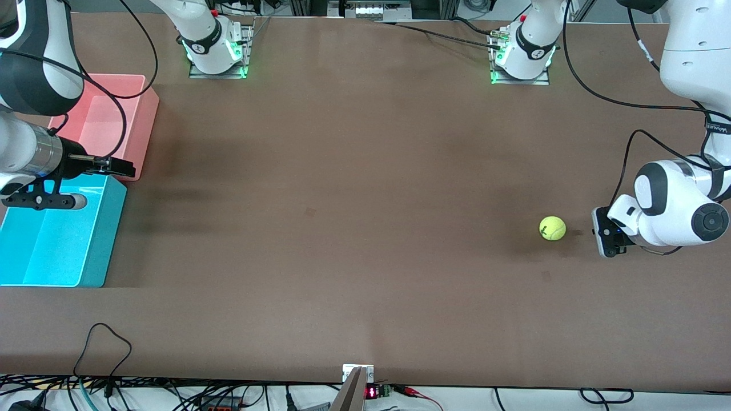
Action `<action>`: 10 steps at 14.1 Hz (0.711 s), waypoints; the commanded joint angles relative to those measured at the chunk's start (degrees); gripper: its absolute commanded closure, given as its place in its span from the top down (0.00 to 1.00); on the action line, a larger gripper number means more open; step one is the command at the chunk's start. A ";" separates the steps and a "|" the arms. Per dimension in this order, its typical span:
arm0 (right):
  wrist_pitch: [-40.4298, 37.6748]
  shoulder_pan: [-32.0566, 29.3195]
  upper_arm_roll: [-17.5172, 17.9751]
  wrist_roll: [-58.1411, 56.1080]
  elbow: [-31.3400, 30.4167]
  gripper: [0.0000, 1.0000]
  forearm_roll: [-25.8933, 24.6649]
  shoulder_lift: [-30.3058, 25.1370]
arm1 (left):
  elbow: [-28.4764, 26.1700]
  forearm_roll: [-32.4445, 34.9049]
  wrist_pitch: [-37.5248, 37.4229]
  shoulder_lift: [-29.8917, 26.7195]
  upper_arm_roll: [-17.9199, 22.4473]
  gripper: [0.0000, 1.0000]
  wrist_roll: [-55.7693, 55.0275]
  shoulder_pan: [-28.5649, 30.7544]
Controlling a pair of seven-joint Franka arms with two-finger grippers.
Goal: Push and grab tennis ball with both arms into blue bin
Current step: 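Push the tennis ball with the left gripper toward the right gripper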
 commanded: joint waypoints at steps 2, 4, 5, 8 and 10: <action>-0.66 -0.32 0.21 -0.78 -0.13 1.00 -0.44 -0.24 | -5.43 1.34 7.08 -1.40 -0.36 0.00 2.94 1.06; -0.66 -0.23 0.21 -0.95 -0.13 1.00 -0.44 -0.16 | -5.96 1.34 8.23 -1.58 -0.44 0.00 4.26 1.85; -0.65 -0.23 0.21 -0.95 -0.13 1.00 -0.53 -0.24 | -6.66 1.34 8.32 -1.67 -0.44 0.00 4.26 1.85; -0.66 -0.05 0.21 -0.95 -0.13 1.00 -0.62 -0.24 | -9.03 1.25 8.32 -3.51 -0.97 0.00 3.74 1.85; -0.66 -0.14 0.21 -0.95 -0.13 1.00 -0.62 -0.24 | -11.49 1.16 8.41 -4.92 -2.10 0.00 2.25 1.59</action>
